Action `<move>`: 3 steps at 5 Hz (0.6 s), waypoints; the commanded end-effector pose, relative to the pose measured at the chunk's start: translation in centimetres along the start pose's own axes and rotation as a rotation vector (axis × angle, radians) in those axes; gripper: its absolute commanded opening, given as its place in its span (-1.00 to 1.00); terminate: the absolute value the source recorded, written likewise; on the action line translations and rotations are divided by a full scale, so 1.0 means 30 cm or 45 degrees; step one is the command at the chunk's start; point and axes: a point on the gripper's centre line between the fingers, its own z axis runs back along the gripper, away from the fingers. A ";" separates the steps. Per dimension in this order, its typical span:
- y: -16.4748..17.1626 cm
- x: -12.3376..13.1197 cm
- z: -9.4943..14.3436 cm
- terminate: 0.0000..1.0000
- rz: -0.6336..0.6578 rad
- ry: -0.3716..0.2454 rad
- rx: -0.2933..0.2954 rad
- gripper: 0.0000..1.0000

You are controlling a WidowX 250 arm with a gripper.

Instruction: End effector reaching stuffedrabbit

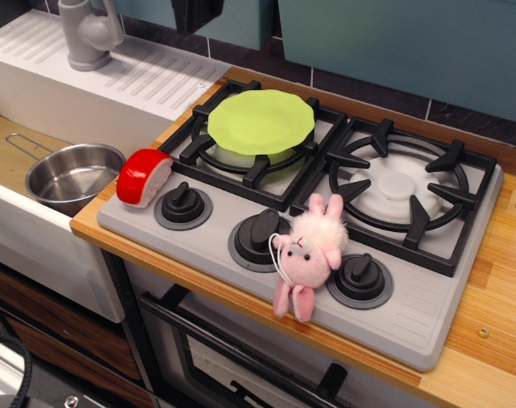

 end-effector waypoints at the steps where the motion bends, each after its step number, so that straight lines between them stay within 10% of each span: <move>1: 0.000 0.000 0.000 -1.00 0.000 0.000 0.000 1.00; 3: -0.134 0.116 -0.089 -1.00 0.070 -0.053 -0.097 1.00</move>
